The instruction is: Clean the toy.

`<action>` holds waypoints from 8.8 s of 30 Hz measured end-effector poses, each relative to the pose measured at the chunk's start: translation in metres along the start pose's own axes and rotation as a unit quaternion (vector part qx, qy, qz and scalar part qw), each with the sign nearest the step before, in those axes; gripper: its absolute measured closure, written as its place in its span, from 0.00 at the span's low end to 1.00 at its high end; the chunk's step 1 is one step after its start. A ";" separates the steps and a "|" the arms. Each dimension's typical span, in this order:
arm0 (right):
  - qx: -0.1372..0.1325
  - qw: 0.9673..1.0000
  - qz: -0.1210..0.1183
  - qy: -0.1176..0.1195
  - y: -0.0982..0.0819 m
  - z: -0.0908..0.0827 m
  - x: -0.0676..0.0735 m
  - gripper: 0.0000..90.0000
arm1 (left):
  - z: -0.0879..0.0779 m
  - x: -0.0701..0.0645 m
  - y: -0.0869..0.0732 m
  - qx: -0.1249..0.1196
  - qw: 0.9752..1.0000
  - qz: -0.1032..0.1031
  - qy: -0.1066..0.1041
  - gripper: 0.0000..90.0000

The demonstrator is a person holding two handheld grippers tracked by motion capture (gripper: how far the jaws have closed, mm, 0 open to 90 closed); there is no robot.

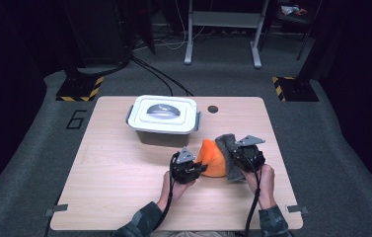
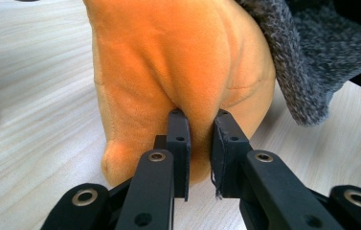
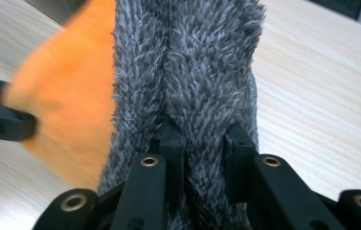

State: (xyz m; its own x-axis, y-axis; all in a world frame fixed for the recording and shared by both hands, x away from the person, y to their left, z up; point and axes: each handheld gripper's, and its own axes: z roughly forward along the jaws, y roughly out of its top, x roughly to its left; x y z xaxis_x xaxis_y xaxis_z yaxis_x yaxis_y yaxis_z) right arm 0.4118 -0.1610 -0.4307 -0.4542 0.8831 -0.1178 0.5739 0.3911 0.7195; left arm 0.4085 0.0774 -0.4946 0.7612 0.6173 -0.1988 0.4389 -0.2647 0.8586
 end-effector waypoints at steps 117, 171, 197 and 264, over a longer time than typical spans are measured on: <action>0.041 0.998 0.043 -0.007 -0.029 0.033 -0.024 0.83 | 0.002 0.008 -0.006 0.012 1.000 -0.011 -0.006 0.90; 0.078 0.992 0.092 0.026 -0.041 0.052 -0.041 0.83 | 0.003 0.014 0.000 0.015 1.000 -0.009 -0.021 0.89; 0.011 1.000 0.012 0.001 -0.002 0.009 -0.001 0.83 | -0.002 0.016 0.002 -0.002 0.999 0.002 -0.032 0.69; 0.014 1.000 0.010 0.000 -0.007 0.009 -0.005 0.83 | -0.001 0.009 -0.006 0.006 1.000 -0.008 -0.016 0.92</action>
State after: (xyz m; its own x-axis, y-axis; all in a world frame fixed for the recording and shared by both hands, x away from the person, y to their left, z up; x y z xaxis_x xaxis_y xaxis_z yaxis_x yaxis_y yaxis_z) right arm 0.4164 -0.1654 -0.4411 -0.4427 0.8906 -0.1036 0.6016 0.3807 0.7022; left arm 0.4121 0.0850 -0.5012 0.7692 0.5974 -0.2269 0.4558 -0.2639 0.8501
